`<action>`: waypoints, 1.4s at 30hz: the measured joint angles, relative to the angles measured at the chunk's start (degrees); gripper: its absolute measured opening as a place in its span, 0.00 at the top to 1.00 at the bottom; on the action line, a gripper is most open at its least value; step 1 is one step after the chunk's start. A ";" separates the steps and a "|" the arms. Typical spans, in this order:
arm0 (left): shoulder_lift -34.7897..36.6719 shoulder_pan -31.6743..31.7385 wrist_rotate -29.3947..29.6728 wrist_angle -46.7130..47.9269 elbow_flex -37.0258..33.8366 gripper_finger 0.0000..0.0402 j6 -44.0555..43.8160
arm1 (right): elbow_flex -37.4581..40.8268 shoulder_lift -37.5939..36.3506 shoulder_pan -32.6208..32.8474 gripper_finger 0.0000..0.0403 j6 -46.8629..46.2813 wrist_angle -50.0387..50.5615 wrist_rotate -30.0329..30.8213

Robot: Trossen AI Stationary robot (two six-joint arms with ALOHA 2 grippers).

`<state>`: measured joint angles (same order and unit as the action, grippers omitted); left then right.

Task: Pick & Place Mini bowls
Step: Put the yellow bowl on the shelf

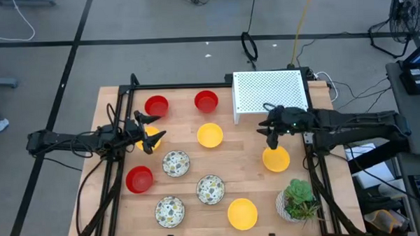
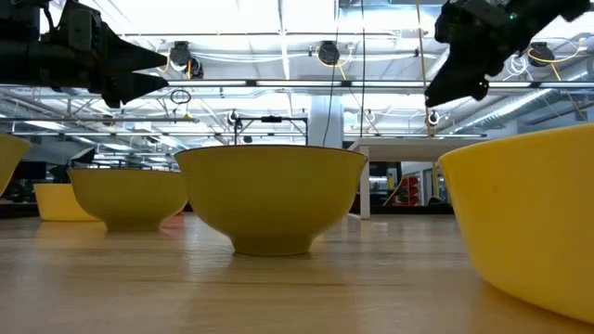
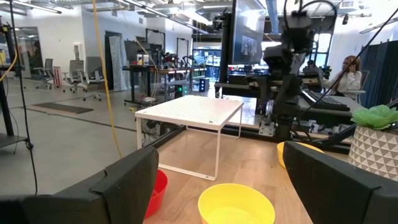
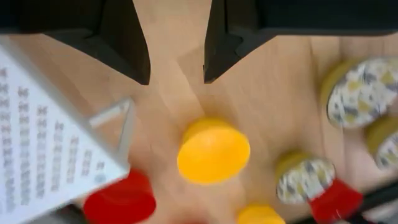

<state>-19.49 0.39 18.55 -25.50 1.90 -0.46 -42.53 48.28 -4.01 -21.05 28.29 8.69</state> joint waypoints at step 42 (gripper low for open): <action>0.01 0.01 0.00 -0.02 0.00 0.13 0.01 | -6.77 29.75 20.24 0.65 -22.83 16.29 -12.92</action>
<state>-19.48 0.40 18.55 -25.52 1.91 -0.45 -49.30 78.03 16.23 -43.88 44.58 -4.23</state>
